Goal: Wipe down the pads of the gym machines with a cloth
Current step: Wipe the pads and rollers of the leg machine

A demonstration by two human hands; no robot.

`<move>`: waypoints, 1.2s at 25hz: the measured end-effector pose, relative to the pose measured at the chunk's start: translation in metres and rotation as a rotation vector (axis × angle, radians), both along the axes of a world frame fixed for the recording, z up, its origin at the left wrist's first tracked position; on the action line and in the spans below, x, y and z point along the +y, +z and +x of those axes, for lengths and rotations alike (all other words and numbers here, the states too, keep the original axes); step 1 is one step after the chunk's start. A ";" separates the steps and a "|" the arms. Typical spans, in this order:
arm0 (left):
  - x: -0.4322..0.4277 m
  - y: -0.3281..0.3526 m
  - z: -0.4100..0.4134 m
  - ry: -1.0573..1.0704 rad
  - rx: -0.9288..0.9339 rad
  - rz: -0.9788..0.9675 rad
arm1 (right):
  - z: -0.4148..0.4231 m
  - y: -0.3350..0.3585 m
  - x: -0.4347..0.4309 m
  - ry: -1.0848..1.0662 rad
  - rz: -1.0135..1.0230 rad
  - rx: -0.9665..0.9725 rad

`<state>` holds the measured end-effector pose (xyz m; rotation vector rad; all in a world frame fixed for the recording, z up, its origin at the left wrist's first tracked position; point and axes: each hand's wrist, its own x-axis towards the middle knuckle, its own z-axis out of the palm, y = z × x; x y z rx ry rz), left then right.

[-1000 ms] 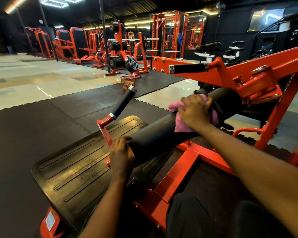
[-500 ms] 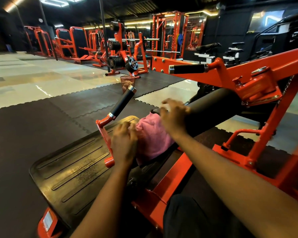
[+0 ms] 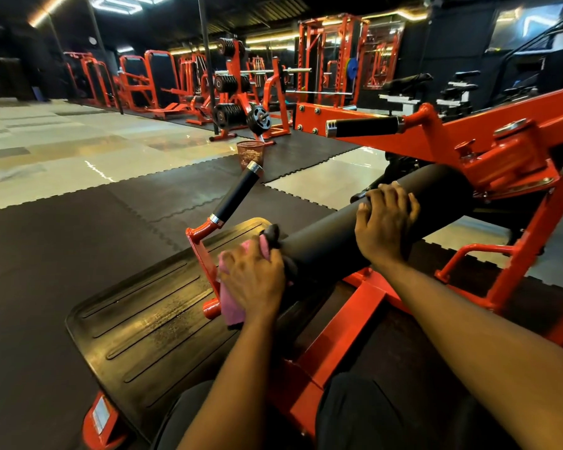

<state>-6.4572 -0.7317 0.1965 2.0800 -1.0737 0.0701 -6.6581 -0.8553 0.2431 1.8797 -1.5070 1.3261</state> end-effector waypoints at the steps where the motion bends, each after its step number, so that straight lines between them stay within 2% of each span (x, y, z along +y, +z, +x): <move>1: 0.007 -0.006 0.017 0.027 0.016 -0.013 | 0.000 -0.001 0.000 -0.008 -0.002 0.003; 5: 0.020 -0.018 0.040 -0.001 -0.050 -0.021 | -0.004 -0.002 0.004 0.006 0.004 0.006; 14: 0.003 -0.002 0.039 -0.007 -0.047 0.061 | -0.032 -0.052 0.014 0.101 -0.044 -0.074; 17: -0.020 0.021 0.014 -0.029 -0.040 0.092 | -0.028 -0.050 0.013 0.103 -0.043 -0.084; 22: -0.042 0.050 -0.054 -0.242 -0.101 -0.005 | -0.030 -0.048 0.015 0.083 -0.009 -0.059; 25: -0.023 0.030 -0.020 -0.268 -0.092 -0.016 | -0.032 -0.048 0.015 0.083 -0.013 -0.035; 30: 0.008 -0.001 0.041 -0.104 0.022 0.021 | -0.029 -0.047 0.017 0.064 -0.021 -0.042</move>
